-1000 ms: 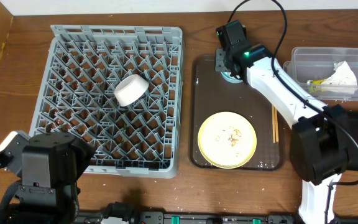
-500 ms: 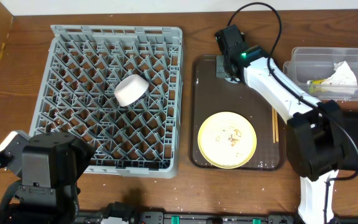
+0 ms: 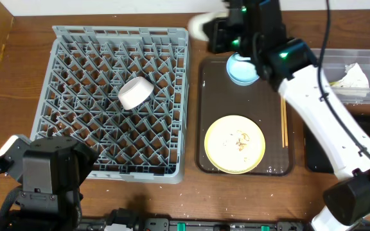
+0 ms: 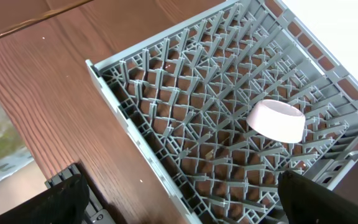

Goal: Sort waste into correct bins and load items into the dishwasher
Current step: 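Carry the cream cup into the rack and release it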

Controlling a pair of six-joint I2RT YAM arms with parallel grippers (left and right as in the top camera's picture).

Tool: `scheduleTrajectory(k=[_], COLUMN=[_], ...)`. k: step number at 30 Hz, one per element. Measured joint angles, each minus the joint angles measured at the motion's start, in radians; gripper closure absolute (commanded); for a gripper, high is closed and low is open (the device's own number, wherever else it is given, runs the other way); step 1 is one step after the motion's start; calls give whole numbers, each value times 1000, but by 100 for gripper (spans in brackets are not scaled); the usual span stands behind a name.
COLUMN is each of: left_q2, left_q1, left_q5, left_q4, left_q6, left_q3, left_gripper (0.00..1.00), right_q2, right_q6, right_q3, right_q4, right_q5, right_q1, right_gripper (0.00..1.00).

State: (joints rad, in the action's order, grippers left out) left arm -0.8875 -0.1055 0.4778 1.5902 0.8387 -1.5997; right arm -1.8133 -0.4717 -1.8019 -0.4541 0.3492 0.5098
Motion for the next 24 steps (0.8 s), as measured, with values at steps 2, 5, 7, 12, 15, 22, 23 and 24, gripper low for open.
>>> scheduleTrajectory(k=[2, 5, 7, 12, 15, 22, 23, 24], left_q2=[0, 0, 0, 0, 0, 0, 0, 0], left_q1=[0, 0, 0, 0, 0, 0, 0, 0], left_q5=[0, 0, 0, 0, 0, 0, 0, 0], left_q4=[0, 0, 0, 0, 0, 0, 0, 0], left_q6=[0, 0, 0, 0, 0, 0, 0, 0], left_q3=[0, 0, 0, 0, 0, 0, 0, 0], left_gripper=[2, 2, 2, 2, 2, 2, 2, 2], right_q2=[-15, -73, -134, -285, -371, -459, -463, -467], right_q6=[-45, -119, -172, -319, -433, -642, -656, -668], right_q3=[0, 0, 1, 4, 6, 8, 8, 8], right_q4=[31, 127, 225, 455, 629, 698, 697, 697], right_q5=[69, 142, 192, 295, 359, 423, 425, 425], right_q1=[47, 132, 196, 309, 355, 425, 431, 438], right_gripper=[99, 99, 99, 99, 99, 99, 99, 99])
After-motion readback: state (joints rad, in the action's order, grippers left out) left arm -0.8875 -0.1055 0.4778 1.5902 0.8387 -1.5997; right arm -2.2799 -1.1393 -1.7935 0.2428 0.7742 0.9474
